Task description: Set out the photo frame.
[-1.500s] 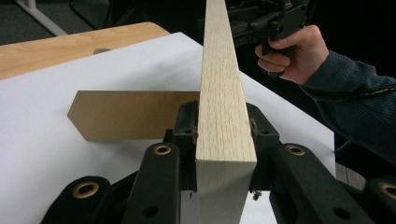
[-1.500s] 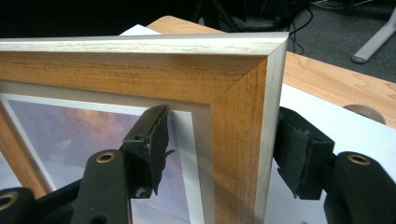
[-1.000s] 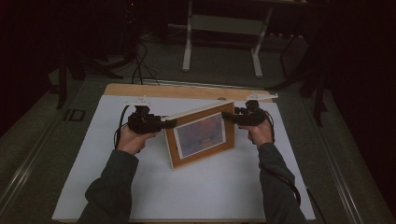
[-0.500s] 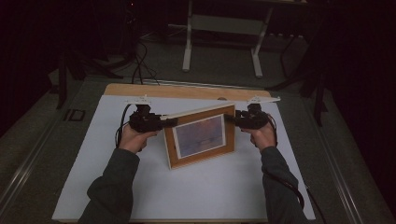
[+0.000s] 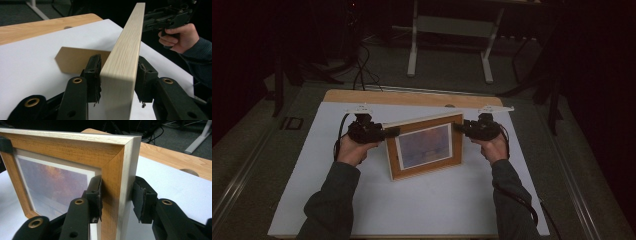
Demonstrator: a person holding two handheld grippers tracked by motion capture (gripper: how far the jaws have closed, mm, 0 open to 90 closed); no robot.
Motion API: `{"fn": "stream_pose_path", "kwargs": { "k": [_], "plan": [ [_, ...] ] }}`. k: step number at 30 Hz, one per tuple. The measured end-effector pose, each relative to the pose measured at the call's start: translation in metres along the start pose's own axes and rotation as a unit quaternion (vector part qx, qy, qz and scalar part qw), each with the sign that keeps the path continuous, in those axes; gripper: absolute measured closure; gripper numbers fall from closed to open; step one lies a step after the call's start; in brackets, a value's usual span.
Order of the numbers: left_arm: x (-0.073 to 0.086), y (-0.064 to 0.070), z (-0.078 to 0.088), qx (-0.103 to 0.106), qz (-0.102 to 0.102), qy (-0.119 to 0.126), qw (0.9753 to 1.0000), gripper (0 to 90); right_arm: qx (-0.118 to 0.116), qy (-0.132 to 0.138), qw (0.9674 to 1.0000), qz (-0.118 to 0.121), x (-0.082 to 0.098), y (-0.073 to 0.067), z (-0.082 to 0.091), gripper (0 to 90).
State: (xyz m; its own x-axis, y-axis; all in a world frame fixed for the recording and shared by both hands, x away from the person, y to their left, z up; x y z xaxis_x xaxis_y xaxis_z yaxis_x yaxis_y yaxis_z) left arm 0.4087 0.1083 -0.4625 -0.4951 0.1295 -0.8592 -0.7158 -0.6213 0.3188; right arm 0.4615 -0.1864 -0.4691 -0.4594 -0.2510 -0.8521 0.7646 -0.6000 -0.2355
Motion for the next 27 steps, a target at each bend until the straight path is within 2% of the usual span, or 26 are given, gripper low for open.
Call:
{"fn": "stream_pose_path", "kwargs": {
  "k": [4, 5, 6, 9, 19, 27],
  "plan": [
    [0.003, -0.002, 0.012, -0.009, 0.002, 0.014, 0.9999, 62.1, 0.004, 0.002, 1.0000, 0.003, 0.000, -0.001, 0.001, 62.1],
    [0.004, -0.001, 0.016, -0.006, -0.003, 0.015, 0.9999, 65.5, 0.005, 0.001, 1.0000, 0.003, 0.000, -0.001, 0.001, 62.1],
    [0.005, 0.000, 0.017, -0.012, -0.011, 0.016, 0.9997, 70.2, 0.007, 0.001, 1.0000, 0.003, 0.001, -0.001, 0.002, 62.1],
    [0.004, 0.001, 0.017, -0.022, -0.017, 0.016, 0.9995, 70.3, 0.010, 0.002, 0.9999, 0.003, 0.001, -0.002, 0.002, 62.1],
    [0.002, -0.002, 0.011, -0.020, -0.010, 0.027, 0.9994, 69.1, 0.022, 0.005, 0.9997, -0.007, 0.006, -0.005, 0.009, 62.2],
    [0.000, -0.006, 0.008, -0.022, -0.012, 0.027, 0.9993, 68.1, 0.036, 0.005, 0.9992, -0.014, 0.009, -0.009, 0.013, 61.9]
  ]
}}
Point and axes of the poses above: each handheld gripper's, and its own axes: z roughly backward along the jaws, x roughly out of its underside, y roughly to its right, the point moved 7 cm from there along -z, roughly forward along the jaws, and after that the axes turned 4 degrees about -x, right-handed, at the moved point
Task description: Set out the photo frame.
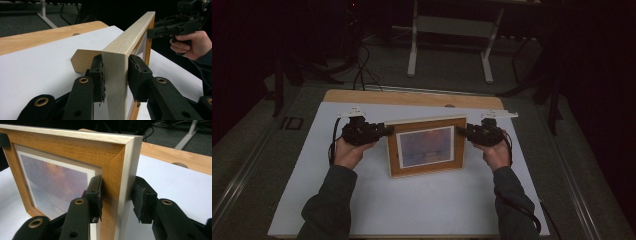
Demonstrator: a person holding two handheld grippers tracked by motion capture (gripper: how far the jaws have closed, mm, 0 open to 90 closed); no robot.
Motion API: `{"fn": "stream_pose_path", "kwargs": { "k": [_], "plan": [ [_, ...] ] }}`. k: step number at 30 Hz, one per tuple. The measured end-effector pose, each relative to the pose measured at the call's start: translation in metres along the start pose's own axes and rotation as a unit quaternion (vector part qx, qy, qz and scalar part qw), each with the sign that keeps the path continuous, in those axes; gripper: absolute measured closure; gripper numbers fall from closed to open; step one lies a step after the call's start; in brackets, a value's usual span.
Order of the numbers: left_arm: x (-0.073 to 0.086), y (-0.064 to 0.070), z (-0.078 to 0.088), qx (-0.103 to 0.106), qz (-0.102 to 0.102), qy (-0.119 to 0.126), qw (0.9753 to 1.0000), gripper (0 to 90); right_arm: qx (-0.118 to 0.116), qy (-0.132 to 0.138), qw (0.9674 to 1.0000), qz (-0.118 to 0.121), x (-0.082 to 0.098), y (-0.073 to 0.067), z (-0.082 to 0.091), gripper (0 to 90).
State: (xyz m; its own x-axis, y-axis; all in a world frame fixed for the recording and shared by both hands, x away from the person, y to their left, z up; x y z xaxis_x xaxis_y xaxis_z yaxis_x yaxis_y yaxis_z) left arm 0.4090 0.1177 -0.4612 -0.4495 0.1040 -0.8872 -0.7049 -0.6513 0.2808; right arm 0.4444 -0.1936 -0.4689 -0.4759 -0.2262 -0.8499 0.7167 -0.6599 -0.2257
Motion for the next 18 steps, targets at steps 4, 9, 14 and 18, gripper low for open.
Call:
{"fn": "stream_pose_path", "kwargs": {
  "k": [4, 9, 14, 18],
  "plan": [
    [-0.0017, -0.0015, -0.0019, 0.000, -0.001, -0.001, 1.0000, 67.7, 0.007, 0.001, 1.0000, -0.004, 0.0014, -0.0018, 0.0020, 61.9],
    [-0.0042, -0.0042, -0.0044, -0.001, -0.003, -0.001, 1.0000, 66.8, 0.014, 0.000, 0.9999, -0.008, 0.0032, -0.0042, 0.0046, 61.8],
    [-0.0062, -0.0066, -0.0066, -0.001, -0.003, -0.001, 1.0000, 66.0, 0.020, -0.001, 0.9998, -0.009, 0.0047, -0.0066, 0.0068, 61.7],
    [-0.0076, -0.0078, -0.0079, -0.001, -0.002, -0.004, 1.0000, 65.5, 0.026, -0.002, 0.9996, -0.011, 0.0055, -0.0081, 0.0081, 61.8]
  ]
}}
Point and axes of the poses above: each handheld gripper's, and its own axes: z roughly backward along the jaws, x roughly out of its underside, y roughly to its right, the point moved 7 cm from there along -z, roughly forward along the jaws, and after that the axes turned 4 degrees about -x, right-handed, at the moved point
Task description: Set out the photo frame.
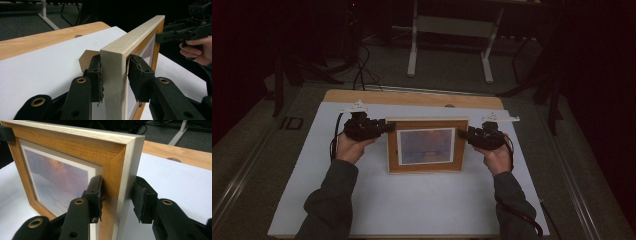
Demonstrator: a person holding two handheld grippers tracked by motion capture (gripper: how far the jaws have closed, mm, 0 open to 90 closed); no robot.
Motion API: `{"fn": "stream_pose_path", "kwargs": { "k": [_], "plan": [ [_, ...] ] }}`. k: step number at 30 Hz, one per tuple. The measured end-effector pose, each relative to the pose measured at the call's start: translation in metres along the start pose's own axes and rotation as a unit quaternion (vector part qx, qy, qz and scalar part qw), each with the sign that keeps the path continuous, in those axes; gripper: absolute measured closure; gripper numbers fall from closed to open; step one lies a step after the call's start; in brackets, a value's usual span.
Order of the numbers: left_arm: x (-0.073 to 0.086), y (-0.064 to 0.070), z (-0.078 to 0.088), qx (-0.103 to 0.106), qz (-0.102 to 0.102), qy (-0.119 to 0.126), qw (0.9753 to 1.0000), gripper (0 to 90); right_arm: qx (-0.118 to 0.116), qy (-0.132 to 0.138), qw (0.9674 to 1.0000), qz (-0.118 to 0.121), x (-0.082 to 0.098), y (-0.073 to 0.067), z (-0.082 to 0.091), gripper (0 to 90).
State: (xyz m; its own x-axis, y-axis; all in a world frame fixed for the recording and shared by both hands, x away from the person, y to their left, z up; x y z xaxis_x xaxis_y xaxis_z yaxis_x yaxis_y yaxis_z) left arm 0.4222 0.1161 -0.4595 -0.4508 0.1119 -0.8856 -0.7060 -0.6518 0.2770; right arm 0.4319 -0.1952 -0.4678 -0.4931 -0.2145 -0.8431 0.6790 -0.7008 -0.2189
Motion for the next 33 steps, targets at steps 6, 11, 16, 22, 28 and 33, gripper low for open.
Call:
{"fn": "stream_pose_path", "kwargs": {
  "k": [6, 11, 16, 22, 28, 33],
  "plan": [
    [-0.0012, -0.0034, -0.0004, -0.001, 0.000, 0.000, 1.0000, 64.7, 0.001, -0.002, 1.0000, -0.003, 0.0015, -0.0029, 0.0010, 61.8],
    [-0.0021, -0.0062, -0.0005, -0.001, 0.003, -0.001, 1.0000, 63.9, -0.002, -0.001, 1.0000, 0.000, 0.0032, -0.0062, 0.0015, 61.9],
    [-0.0026, -0.0076, -0.0014, 0.001, 0.004, 0.000, 1.0000, 63.8, 0.000, 0.003, 1.0000, -0.001, 0.0043, -0.0068, 0.0019, 62.0],
    [-0.0029, -0.0089, -0.0021, 0.002, 0.005, 0.001, 1.0000, 63.6, 0.000, 0.002, 1.0000, -0.001, 0.0053, -0.0077, 0.0026, 62.0],
    [-0.0029, -0.0085, -0.0019, 0.000, 0.009, -0.001, 1.0000, 63.5, -0.002, 0.002, 1.0000, -0.001, 0.0055, -0.0073, 0.0025, 62.1],
    [-0.0023, -0.0079, -0.0014, -0.001, 0.013, 0.000, 0.9999, 63.4, -0.004, 0.002, 1.0000, 0.001, 0.0053, -0.0068, 0.0020, 62.1]
  ]
}}
Point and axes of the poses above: each handheld gripper's, and its own axes: z roughly backward along the jaws, x roughly out of its underside, y roughly to its right, the point moved 7 cm from there along -z, roughly forward along the jaws, and after that the axes turned 4 degrees about -x, right-handed, at the moved point
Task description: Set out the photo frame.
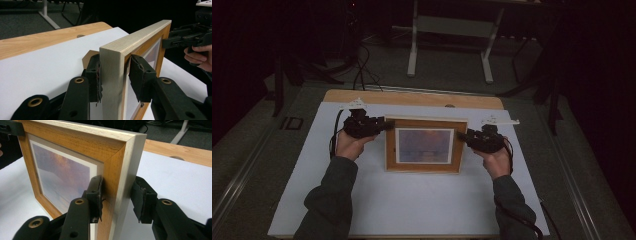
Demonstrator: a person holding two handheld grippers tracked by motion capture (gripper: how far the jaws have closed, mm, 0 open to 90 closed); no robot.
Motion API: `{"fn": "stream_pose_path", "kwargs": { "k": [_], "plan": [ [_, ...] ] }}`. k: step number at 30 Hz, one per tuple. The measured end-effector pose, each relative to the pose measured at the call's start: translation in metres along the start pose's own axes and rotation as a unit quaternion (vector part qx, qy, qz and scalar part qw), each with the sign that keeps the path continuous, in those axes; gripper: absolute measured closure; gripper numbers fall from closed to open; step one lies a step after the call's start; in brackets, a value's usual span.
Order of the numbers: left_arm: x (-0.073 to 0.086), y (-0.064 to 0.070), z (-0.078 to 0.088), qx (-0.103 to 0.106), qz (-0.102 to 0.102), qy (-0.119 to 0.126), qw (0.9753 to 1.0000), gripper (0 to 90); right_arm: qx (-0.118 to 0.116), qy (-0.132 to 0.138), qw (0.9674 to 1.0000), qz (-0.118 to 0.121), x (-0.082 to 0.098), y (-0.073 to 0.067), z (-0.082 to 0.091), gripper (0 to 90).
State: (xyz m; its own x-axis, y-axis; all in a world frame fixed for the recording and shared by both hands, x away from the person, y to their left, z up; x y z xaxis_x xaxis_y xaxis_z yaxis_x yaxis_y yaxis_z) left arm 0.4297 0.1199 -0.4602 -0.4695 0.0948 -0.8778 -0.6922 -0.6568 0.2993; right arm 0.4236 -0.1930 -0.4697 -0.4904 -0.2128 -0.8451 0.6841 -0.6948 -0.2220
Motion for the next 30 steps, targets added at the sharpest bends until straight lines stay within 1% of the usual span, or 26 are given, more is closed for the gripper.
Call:
{"fn": "stream_pose_path", "kwargs": {
  "k": [4, 14, 19, 21, 24, 26, 28, 30],
  "plan": [
    [0.0005, 0.0003, 0.0009, -0.002, 0.003, 0.000, 1.0000, 63.5, -0.003, 0.002, 1.0000, -0.001, -0.0004, 0.0007, -0.0009, 62.2],
    [0.0007, 0.0007, 0.0015, -0.002, 0.008, -0.001, 1.0000, 63.2, -0.002, -0.001, 1.0000, 0.001, -0.0009, 0.0004, -0.0016, 61.7],
    [0.0002, 0.0031, 0.0019, -0.010, 0.010, -0.004, 0.9999, 62.0, -0.001, -0.004, 1.0000, 0.006, -0.0003, 0.0000, -0.0009, 61.0],
    [0.0002, 0.0036, 0.0022, -0.012, 0.009, -0.005, 0.9999, 61.7, 0.000, -0.008, 0.9999, 0.007, 0.0009, -0.0001, -0.0008, 59.2],
    [0.0017, 0.0045, 0.0025, -0.020, 0.007, -0.014, 0.9997, 59.5, 0.002, -0.009, 0.9999, 0.008, 0.0027, 0.0006, 0.0008, 56.9],
    [0.0035, 0.0064, 0.0037, -0.017, 0.006, -0.017, 0.9997, 57.8, 0.002, -0.008, 1.0000, 0.005, 0.0030, 0.0012, 0.0026, 55.8],
    [0.0058, 0.0080, 0.0060, -0.022, 0.001, -0.020, 0.9996, 55.7, 0.002, -0.008, 1.0000, 0.003, 0.0032, 0.0016, 0.0047, 54.9],
    [0.0081, 0.0088, 0.0090, -0.026, 0.001, -0.022, 0.9994, 54.3, -0.001, -0.008, 1.0000, 0.003, 0.0033, 0.0015, 0.0073, 54.1]
  ]
}}
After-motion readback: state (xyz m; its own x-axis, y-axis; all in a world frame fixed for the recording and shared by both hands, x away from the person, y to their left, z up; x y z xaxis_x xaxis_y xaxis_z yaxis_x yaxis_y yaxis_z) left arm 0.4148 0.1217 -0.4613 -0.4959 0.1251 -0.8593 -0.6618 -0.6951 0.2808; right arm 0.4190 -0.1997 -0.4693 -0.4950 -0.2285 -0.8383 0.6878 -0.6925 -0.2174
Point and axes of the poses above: each handheld gripper's, and its own axes: z roughly backward along the jaws, x roughly out of its underside, y roughly to its right, the point moved 7 cm from there along -z, roughly forward along the jaws, and after that the axes turned 4 degrees about -x, right-handed, at the moved point
